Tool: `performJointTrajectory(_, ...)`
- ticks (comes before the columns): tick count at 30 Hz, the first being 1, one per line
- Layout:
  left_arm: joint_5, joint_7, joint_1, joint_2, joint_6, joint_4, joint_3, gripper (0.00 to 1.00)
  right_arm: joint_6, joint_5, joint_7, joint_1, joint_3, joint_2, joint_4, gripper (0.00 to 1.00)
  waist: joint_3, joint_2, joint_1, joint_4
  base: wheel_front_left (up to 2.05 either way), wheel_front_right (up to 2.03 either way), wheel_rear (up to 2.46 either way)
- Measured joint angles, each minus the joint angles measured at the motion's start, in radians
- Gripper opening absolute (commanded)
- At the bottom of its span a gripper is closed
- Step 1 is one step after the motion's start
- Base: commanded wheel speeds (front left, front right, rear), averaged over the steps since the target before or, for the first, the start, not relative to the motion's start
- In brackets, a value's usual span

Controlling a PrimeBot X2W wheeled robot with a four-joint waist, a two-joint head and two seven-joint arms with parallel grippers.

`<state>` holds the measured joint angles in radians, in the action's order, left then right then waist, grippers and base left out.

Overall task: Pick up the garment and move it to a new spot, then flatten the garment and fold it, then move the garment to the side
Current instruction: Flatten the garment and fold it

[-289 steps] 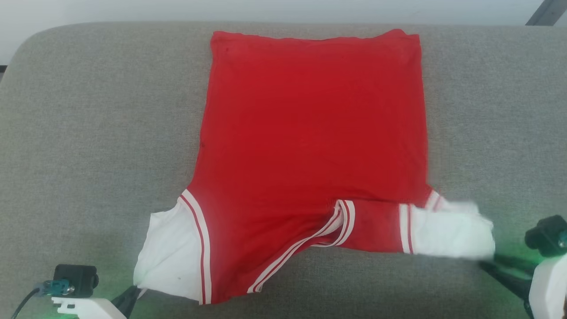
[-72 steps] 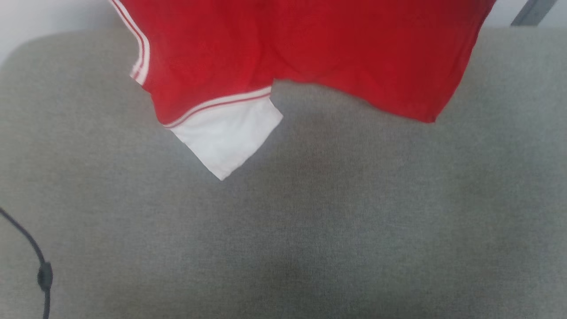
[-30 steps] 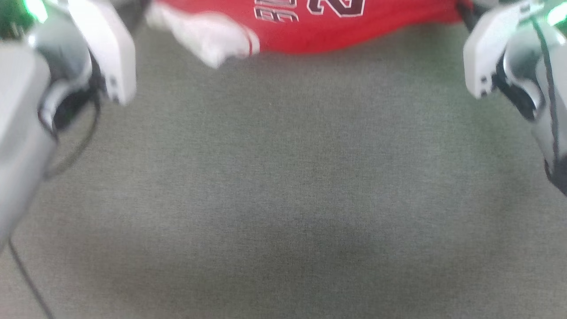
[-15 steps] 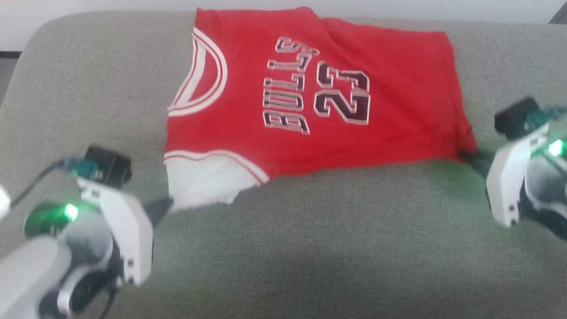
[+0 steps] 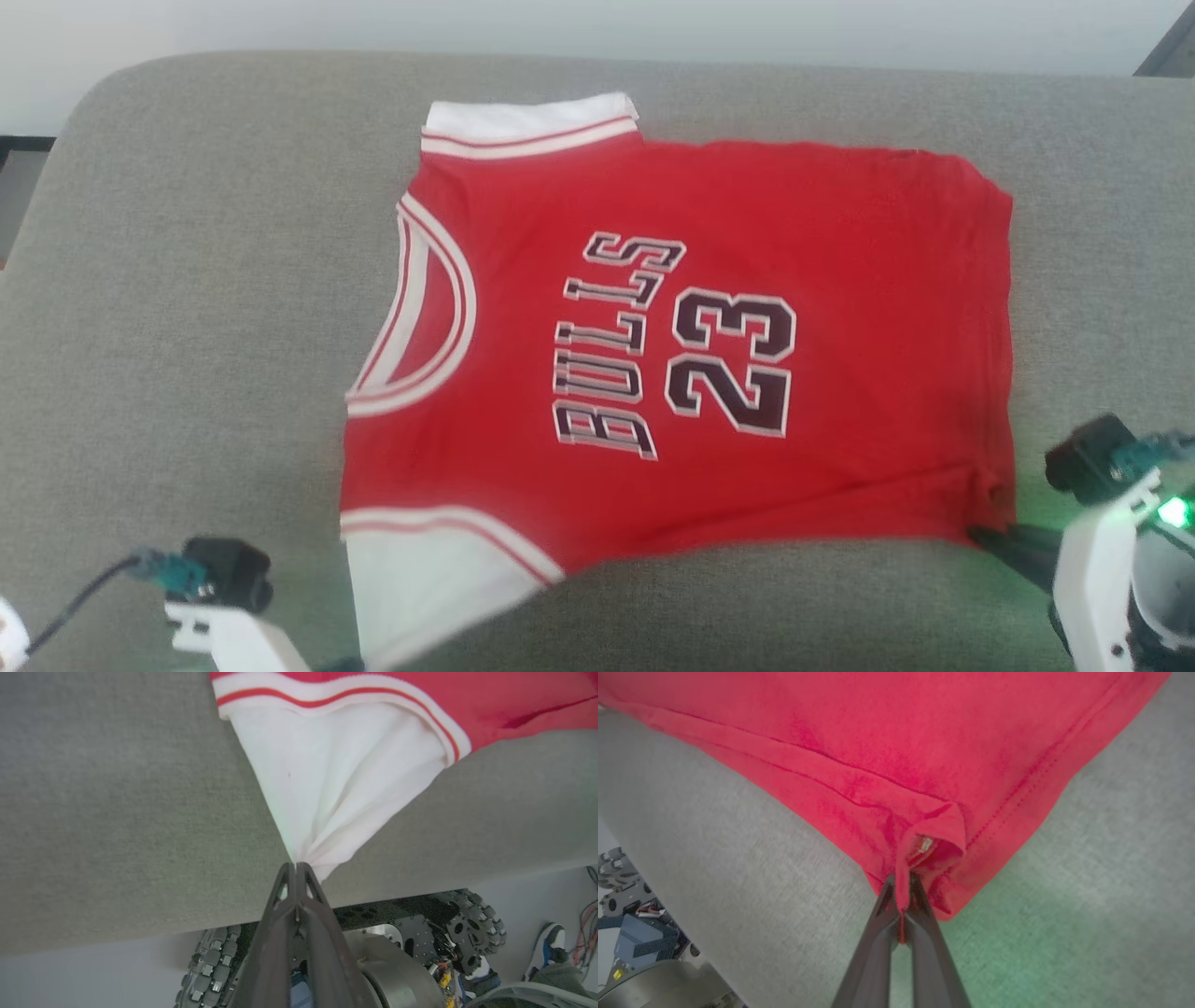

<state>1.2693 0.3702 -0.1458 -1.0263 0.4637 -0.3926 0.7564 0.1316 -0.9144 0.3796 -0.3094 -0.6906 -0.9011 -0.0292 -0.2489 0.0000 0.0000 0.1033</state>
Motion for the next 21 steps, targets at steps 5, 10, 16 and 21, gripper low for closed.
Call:
performJointTrajectory(5, 0.041, -0.004, 0.062, -0.017, 0.032, -0.04, 0.002, 0.0, 0.0, -0.016, -0.015, 0.068, 0.001, -0.044, 0.048, 0.0, 0.006, 0.0, -0.0001, -0.006, 0.0, 0.0, 0.0)
performJointTrajectory(10, 0.023, -0.011, 0.059, -0.058, 0.044, -0.079, -0.016, 0.0, 0.0, -0.039, -0.036, 0.095, 0.026, -0.051, 0.064, 0.0, 0.009, 0.0, 0.0, -0.011, 0.0, 0.0, 0.0)
performJointTrajectory(16, -0.064, -0.01, -0.048, -0.133, 0.03, -0.121, -0.061, 0.0, 0.0, -0.03, -0.039, 0.083, 0.087, -0.038, 0.063, 0.0, 0.013, 0.0, 0.0, -0.023, 0.0, 0.0, 0.0)
performJointTrajectory(21, -0.153, 0.031, -0.187, -0.168, -0.035, -0.095, -0.091, 0.0, 0.0, 0.01, -0.019, 0.033, 0.147, 0.009, 0.05, 0.0, 0.004, 0.0, 0.0, -0.038, 0.0, 0.0, 0.0)
